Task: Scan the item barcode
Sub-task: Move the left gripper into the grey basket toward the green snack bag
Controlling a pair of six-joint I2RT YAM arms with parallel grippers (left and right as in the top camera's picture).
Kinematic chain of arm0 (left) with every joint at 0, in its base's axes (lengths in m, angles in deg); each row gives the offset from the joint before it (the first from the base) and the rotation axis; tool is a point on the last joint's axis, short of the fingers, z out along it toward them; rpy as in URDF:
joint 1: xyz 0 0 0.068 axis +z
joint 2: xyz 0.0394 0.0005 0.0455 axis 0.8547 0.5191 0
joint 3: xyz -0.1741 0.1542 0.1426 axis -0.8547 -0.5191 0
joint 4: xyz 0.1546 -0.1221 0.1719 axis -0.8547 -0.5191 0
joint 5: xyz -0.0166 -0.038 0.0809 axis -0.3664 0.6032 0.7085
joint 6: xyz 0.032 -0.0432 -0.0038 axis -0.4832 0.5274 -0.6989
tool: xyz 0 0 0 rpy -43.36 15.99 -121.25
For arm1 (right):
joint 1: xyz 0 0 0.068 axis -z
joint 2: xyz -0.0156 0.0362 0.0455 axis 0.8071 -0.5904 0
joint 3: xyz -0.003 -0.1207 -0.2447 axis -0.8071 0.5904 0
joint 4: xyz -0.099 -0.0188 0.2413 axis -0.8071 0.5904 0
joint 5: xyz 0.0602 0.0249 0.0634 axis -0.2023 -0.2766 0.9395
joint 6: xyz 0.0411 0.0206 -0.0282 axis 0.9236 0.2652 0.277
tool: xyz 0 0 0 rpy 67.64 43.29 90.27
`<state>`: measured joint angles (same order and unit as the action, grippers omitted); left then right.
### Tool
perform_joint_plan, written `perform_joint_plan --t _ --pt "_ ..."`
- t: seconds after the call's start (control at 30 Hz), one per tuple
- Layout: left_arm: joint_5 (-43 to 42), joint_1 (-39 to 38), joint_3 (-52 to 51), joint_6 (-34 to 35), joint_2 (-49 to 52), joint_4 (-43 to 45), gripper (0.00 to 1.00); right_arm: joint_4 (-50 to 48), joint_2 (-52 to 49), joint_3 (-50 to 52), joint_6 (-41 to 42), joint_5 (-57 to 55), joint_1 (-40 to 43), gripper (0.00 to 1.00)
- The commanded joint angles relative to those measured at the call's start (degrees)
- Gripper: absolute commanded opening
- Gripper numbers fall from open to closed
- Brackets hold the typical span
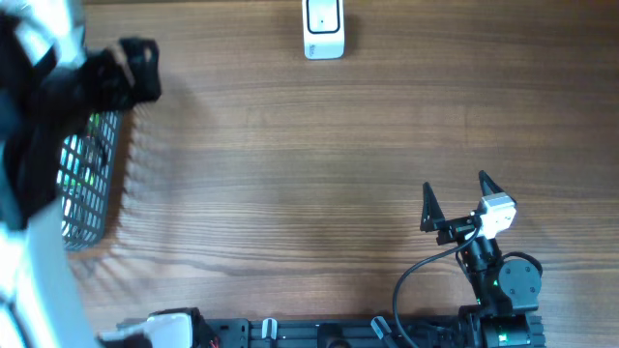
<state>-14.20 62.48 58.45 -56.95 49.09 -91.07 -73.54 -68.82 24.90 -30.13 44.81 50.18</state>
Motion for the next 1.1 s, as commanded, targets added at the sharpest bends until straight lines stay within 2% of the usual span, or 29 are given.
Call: perform_joint_plan --t 0.0,0.1,0.3,0.47,0.63,0.7,1.07 --pt "6.32 1.05 0.85 -1.25 6.16 0.55 1.00 -0.20 0.35 0.07 -0.66 -0.31 0.28 1.00" --pt "12.94 5.38 0.85 5.84 10.16 0.81 1.00 -0.20 0.35 0.07 -0.63 -0.31 0.28 1.00" --pt "13.35 18.71 0.85 13.11 13.31 1.66 1.00 -0.20 0.35 0.07 -0.66 -0.31 0.28 1.00" --pt "13.11 30.64 0.24 13.75 14.78 1.70 1.00 -0.20 0.35 0.07 -0.68 -0.31 0.28 1.00" --pt "12.90 36.44 -2.23 14.40 17.81 2.64 1.00 -0.20 0.35 0.07 -0.66 -0.31 0.28 1.00" --pt "12.83 37.51 -3.61 13.38 19.65 3.32 1.00 -0.20 0.35 0.07 -0.66 -0.31 0.28 1.00" --pt "3.78 37.62 -8.44 -3.19 31.93 9.31 1.00 -0.20 0.35 0.07 -0.63 -0.31 0.28 1.00"
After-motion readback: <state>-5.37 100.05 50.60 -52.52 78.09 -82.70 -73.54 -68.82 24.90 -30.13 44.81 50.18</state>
